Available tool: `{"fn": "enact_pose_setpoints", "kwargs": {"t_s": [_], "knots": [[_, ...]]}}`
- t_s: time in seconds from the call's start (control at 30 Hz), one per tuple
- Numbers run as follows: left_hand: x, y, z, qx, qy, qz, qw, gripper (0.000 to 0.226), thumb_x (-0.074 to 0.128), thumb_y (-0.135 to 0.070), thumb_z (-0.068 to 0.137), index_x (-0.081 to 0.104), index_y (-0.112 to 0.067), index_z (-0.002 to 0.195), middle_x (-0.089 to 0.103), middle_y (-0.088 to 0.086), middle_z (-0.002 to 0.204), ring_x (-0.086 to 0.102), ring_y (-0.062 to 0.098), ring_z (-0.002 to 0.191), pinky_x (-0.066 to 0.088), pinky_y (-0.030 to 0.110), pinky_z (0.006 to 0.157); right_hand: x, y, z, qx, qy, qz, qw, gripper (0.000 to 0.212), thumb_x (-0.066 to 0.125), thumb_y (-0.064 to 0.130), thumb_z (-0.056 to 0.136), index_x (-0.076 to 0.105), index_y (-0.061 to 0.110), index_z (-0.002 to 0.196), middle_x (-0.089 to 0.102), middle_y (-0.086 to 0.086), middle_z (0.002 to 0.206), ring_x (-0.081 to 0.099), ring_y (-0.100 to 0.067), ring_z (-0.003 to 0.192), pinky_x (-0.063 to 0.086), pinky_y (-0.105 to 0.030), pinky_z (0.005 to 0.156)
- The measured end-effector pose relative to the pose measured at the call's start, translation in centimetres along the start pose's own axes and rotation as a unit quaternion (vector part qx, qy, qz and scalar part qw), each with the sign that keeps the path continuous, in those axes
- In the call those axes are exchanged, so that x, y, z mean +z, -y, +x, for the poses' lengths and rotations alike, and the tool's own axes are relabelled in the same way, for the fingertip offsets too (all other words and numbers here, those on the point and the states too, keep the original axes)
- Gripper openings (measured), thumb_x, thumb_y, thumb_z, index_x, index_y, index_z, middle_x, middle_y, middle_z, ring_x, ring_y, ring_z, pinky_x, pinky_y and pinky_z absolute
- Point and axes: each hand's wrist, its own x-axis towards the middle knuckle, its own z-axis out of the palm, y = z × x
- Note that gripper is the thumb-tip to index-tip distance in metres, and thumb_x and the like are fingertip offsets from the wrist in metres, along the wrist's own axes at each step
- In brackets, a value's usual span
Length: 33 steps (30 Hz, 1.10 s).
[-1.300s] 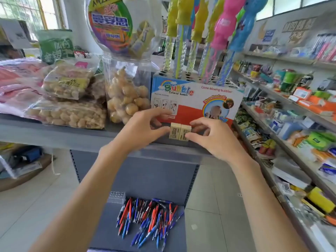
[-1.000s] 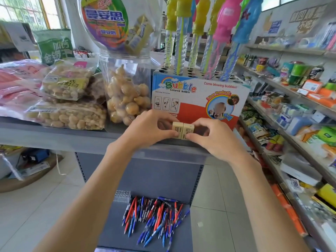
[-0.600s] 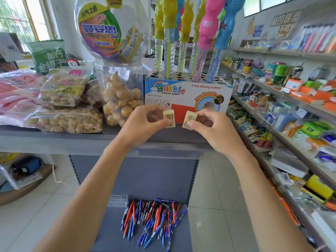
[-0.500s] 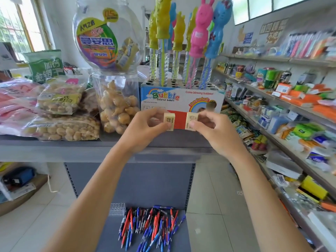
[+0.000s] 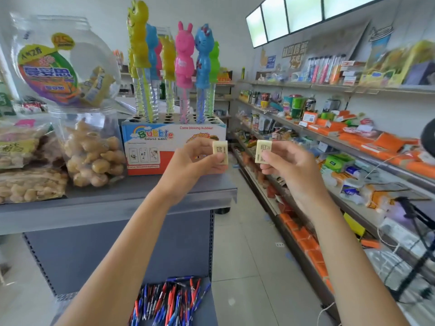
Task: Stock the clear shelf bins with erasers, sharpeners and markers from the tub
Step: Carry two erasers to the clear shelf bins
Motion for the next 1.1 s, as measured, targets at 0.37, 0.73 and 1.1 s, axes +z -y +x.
{"fn": "enact_pose_setpoints", "kwargs": {"t_s": [0.37,0.73,1.1], "knots": [[13.6,6.5,0.2,-0.086,0.028,0.007,0.996,0.024,0.07,-0.011,0.086,0.065,-0.001,0.107,0.073,0.018,0.101,0.071,0.032,0.094,0.058,0.039,0.088,-12.7,-6.3,-3.3,0.091,-0.022,0.007,0.996,0.011,0.068,0.008,0.088,0.069,0.013,0.098,0.074,-0.005,0.086,0.071,-0.014,0.076,0.057,-0.025,0.074],[20.2,15.5,-3.3,-0.194,-0.016,0.014,0.981,0.018,0.07,-0.007,0.086,0.069,0.0,0.103,0.076,0.014,0.088,0.073,0.024,0.077,0.058,0.027,0.071,-19.0,-14.9,-6.7,0.194,-0.011,0.04,0.98,0.009,0.068,0.005,0.087,0.069,0.012,0.092,0.073,-0.01,0.082,0.067,-0.017,0.07,0.057,-0.026,0.068],[17.8,26.0,-2.0,-0.296,-0.051,0.002,0.954,0.015,0.068,-0.004,0.089,0.07,-0.003,0.104,0.073,0.022,0.099,0.072,0.022,0.076,0.059,0.028,0.075,-17.3,-24.5,-4.7,0.304,0.002,0.009,0.953,0.009,0.068,0.003,0.086,0.068,0.008,0.094,0.072,-0.018,0.088,0.065,-0.022,0.069,0.056,-0.026,0.062]]}}
